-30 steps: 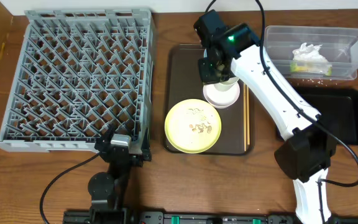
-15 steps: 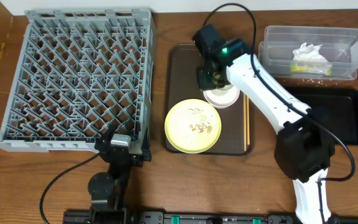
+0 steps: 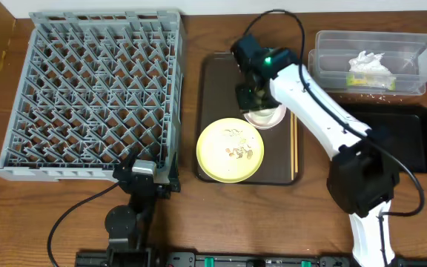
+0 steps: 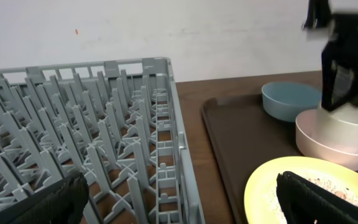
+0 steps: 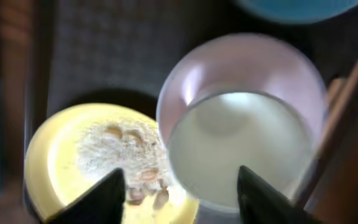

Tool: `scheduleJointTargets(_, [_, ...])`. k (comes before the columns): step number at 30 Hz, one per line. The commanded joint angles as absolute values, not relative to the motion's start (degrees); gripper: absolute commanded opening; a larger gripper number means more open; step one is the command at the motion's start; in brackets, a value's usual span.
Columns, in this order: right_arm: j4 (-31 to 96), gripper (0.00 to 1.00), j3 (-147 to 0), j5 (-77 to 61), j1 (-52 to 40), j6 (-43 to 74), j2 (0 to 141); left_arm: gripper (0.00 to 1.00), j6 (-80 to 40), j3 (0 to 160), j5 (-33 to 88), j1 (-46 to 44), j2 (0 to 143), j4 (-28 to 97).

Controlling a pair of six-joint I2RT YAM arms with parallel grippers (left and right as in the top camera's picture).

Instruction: Sort waste into correct bins and load items into the dishwasher

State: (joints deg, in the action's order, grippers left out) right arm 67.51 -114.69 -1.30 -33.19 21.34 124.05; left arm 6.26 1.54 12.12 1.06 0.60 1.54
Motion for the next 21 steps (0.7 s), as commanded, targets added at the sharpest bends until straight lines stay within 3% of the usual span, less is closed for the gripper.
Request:
scheduleJointTargets(1, [72.97, 0.7, -123.85, 2.66, -32.67, 19.66, 120.64, 0.98, 6.83, 0.27, 13.5, 0.89, 0.23, 2.96])
scheduleJointTargets(2, [74.76, 0.99, -125.34, 4.4, -32.62, 19.68, 120.18, 0.98, 6.83, 0.27, 13.5, 0.89, 0.23, 2.96])
scheduleJointTargets(12, [91.05, 0.99, -126.93, 7.44, -28.53, 22.57, 117.51, 0.98, 6.83, 0.27, 13.5, 0.89, 0.23, 2.96])
scheduleJointTargets(21, [87.92, 0.99, -118.41, 2.42, -23.05, 20.47, 117.51, 0.98, 6.83, 0.27, 13.5, 0.89, 0.23, 2.98])
